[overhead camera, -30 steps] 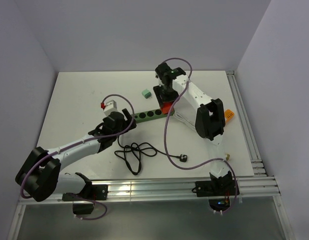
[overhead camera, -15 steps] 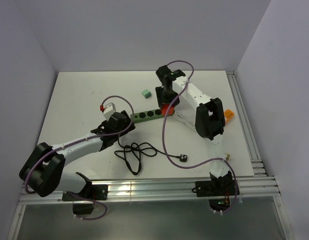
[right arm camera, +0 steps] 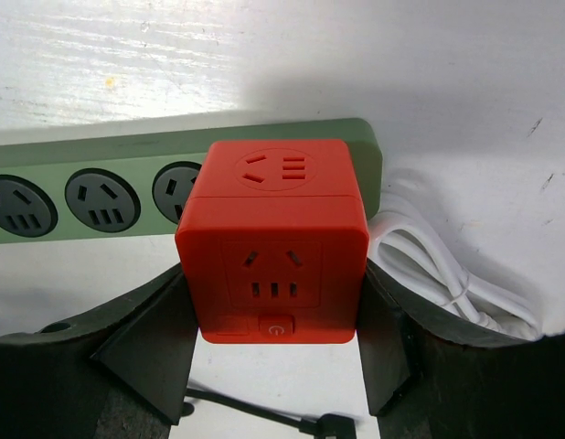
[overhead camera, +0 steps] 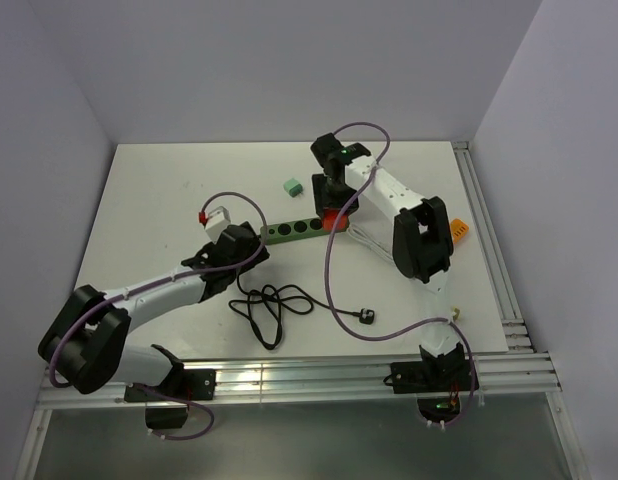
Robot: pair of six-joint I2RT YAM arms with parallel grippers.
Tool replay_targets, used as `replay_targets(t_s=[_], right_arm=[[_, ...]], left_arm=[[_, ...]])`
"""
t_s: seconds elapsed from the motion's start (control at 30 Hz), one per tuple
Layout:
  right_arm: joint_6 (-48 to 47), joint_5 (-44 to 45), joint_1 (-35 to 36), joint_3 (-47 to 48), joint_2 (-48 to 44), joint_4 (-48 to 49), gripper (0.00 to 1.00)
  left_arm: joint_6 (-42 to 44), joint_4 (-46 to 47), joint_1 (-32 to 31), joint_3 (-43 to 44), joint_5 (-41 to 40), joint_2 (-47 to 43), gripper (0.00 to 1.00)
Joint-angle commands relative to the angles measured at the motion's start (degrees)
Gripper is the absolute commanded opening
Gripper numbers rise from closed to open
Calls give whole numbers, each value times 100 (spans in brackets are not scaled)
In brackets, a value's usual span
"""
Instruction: Insert the plug
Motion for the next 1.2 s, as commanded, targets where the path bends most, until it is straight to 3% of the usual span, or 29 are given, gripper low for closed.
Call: replay_targets(t_s=[0.0,0.17,0.47,0.77,0.87,1.03,1.17], right_arm=[[633,210,22,-1017,555,92,0],[590,210,22,-1134,738,57,0],[221,-185,-13,701,1731,-1163,0],[351,-431,127,-385,1934,-673,0],[519,-616,172,-4,2021,-470,0],[537,-572,75,974,2320,-1041,0],[554,-441,84,467,1831,-569,0]], left_arm=[[-4,147,26,-82,-91,-298,82],[-31,147,17,-144,6,-316,80],[74,516,26,-320,76,-509,79],[66,710,26,-513,191,-632,78],[109,666,26,-478,217,-650,78],[110,586,17,-504,208,-790,77],[92,657,26,-575,270,-922,77]])
